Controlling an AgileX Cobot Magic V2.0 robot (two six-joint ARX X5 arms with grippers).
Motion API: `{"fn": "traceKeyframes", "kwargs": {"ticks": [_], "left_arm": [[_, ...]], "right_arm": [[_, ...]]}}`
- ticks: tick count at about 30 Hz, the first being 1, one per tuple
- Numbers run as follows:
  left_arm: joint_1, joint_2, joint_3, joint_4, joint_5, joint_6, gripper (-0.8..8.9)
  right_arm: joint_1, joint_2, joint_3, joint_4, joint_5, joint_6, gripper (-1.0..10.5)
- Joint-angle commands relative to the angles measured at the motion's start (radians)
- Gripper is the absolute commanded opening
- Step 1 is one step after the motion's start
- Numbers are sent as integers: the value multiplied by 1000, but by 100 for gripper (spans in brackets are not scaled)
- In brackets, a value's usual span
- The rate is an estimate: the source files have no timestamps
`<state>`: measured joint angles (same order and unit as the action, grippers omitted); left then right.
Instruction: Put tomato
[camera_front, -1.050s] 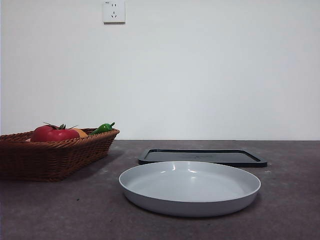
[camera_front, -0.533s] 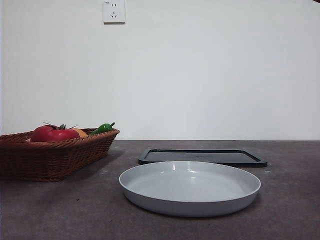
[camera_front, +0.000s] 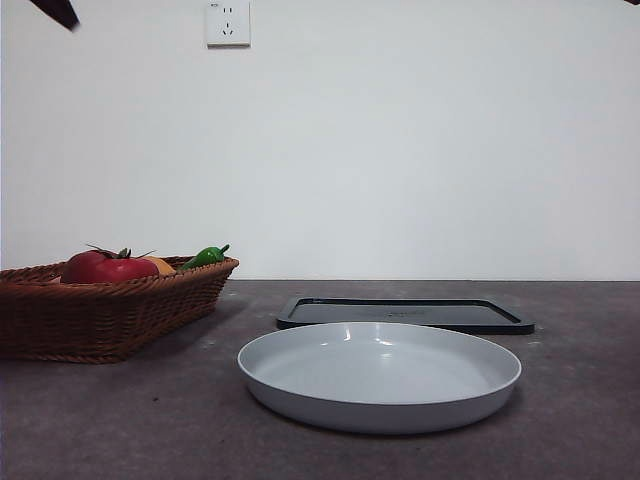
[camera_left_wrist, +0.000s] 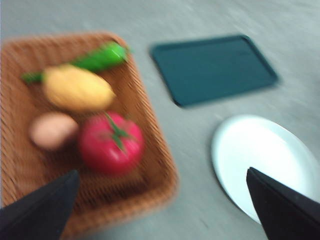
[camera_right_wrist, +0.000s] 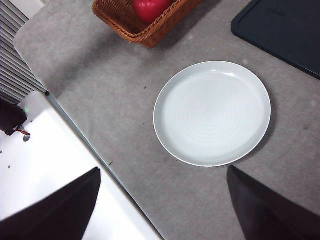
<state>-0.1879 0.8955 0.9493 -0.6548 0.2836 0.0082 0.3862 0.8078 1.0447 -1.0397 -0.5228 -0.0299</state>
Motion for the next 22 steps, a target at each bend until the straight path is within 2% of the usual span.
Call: {"fn": "traceKeyframes", "kwargs": {"ticks": [1,8,22], "left_arm": [[-2,65,22,62,-32,46,535],[-2,242,22,163,-60,112,531],[-2,522,22,319,-60,141,531]], "right_arm": [[6,8,18,8,0,-3,402],[6,8,18,8,0,-3,402],[6,8,18,6,0,-3,401]]}}
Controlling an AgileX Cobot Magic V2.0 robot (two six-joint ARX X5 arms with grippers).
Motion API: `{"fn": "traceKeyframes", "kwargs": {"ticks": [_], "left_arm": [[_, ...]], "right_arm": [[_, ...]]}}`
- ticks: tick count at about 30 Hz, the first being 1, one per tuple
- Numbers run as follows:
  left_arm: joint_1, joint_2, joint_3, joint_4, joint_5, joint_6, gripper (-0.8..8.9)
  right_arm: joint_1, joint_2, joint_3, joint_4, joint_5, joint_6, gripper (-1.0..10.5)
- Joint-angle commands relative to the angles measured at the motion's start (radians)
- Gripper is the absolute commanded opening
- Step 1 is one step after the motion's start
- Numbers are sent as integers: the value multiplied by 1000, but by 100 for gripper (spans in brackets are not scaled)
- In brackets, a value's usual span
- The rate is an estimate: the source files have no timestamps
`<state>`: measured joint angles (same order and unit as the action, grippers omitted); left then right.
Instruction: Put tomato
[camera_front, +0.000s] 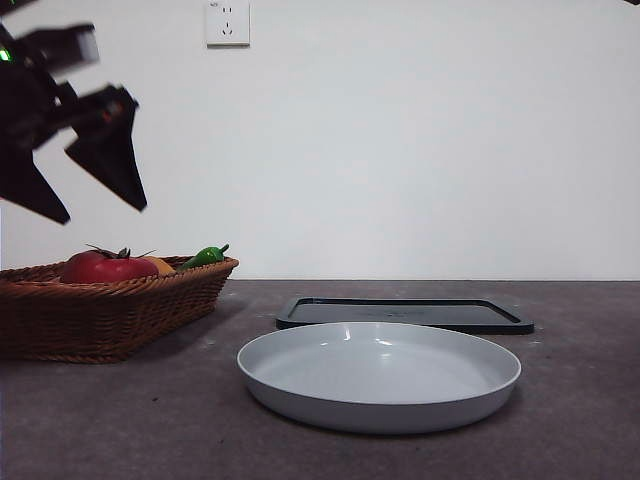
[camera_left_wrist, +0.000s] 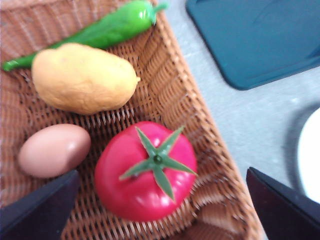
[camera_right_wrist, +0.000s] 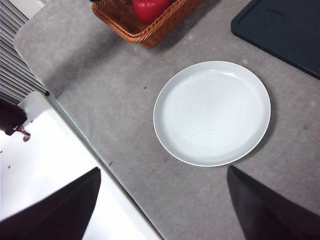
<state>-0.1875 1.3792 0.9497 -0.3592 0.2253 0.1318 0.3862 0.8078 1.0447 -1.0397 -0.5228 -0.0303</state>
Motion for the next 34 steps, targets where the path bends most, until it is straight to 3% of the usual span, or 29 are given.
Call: {"fn": "traceKeyframes", "kwargs": {"ticks": [1,20,26,34], "left_arm": [[-3,54,21,35,-1,18,531],[-3,209,21,104,-1,36,523],[-3,209,21,98,-2,36,342],[-3,187,22,83,0,29,329]], "right_arm": [[6,8,18,6,0,-3,402],[6,8,18,6,0,-3,401],[6,8,18,7,0,-3,401],[6,8,18,7,0,-3,401]]}}
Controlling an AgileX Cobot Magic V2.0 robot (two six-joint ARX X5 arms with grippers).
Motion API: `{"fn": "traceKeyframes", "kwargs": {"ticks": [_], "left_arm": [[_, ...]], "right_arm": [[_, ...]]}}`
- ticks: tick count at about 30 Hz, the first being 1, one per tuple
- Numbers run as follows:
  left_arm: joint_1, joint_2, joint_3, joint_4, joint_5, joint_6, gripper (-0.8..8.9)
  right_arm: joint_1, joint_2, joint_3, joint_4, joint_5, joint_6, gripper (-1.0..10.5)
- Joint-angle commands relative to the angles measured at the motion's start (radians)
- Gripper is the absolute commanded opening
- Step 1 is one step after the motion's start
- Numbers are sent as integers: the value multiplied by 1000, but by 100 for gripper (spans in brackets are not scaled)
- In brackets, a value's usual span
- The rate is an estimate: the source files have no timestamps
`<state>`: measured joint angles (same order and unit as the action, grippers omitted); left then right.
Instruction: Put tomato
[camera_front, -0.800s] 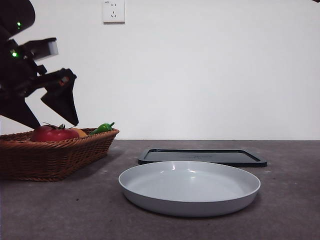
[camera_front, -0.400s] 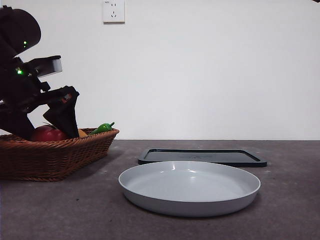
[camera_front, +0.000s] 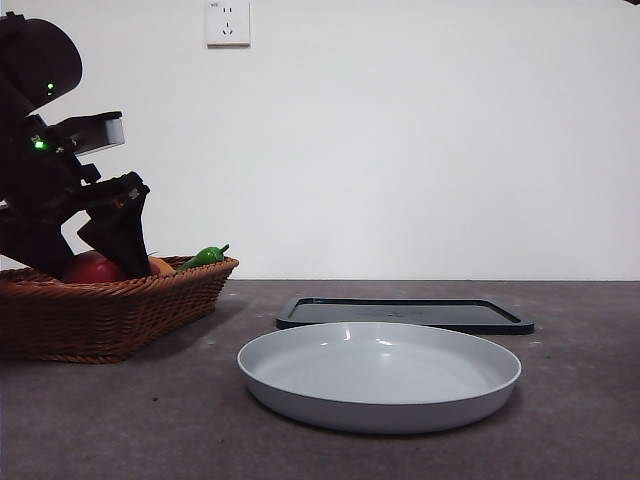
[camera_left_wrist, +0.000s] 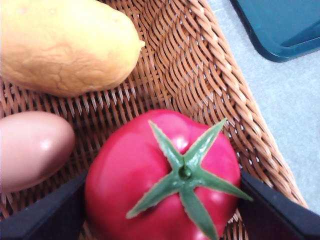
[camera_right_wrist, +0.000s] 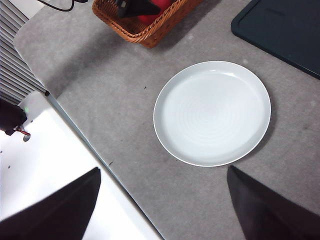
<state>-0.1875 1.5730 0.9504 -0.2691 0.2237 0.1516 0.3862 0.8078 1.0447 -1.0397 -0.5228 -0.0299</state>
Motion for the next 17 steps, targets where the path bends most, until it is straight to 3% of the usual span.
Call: {"fn": "traceKeyframes", "kwargs": {"ticks": [1,10,17], "left_arm": [[-3,-18,21,-7,1,2,329],[-24,-212,21,-4,45,-45,329],[-141,-328,21,1,137,-119,329]], "right_arm": [[6,8,18,7,0,-3,401],[6,8,18,8,0,-4,401],[6,8,18,8,0,-4,401]]}}
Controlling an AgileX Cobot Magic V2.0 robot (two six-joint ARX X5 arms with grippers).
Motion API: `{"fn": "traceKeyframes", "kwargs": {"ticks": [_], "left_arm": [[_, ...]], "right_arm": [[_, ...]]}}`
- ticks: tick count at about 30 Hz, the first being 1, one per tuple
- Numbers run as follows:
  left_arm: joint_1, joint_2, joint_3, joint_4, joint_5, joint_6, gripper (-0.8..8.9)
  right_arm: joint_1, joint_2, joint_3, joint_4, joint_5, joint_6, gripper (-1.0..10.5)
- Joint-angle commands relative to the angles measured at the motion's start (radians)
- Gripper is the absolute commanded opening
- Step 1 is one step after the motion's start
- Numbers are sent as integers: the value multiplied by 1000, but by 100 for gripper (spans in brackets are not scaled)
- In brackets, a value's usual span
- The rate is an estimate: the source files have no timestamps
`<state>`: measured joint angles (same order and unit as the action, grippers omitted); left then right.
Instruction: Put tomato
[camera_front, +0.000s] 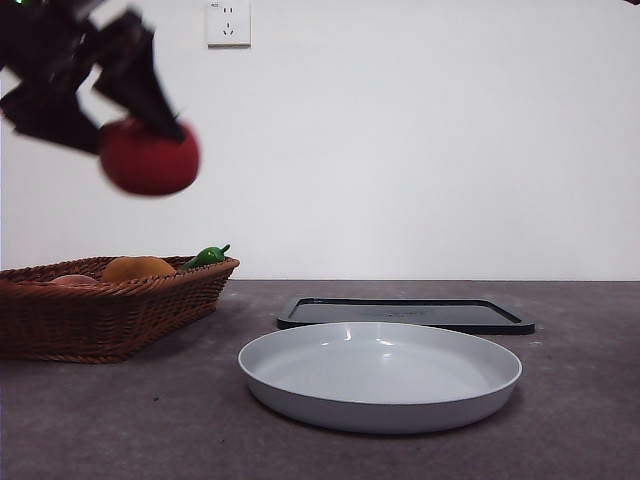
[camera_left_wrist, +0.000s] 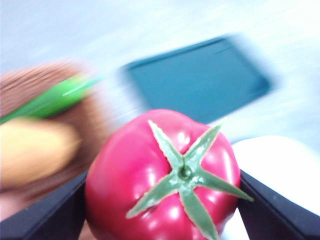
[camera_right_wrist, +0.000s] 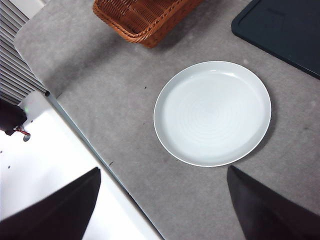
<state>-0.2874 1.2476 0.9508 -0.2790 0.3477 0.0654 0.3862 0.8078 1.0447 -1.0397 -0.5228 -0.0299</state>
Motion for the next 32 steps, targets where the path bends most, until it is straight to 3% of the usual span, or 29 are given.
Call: {"fn": "traceKeyframes", "kwargs": {"ticks": [1,14,32], "left_arm": [[-69,-6,21,11,13,-33,329],[-363,145,21,139,12,-33,329],[-460,469,21,325,-16,-29,330]], "right_arm": [[6,8,18,8,0,-4,401],[6,8,18,7,0,-4,401],[6,8,18,6,0,-3,401]]}}
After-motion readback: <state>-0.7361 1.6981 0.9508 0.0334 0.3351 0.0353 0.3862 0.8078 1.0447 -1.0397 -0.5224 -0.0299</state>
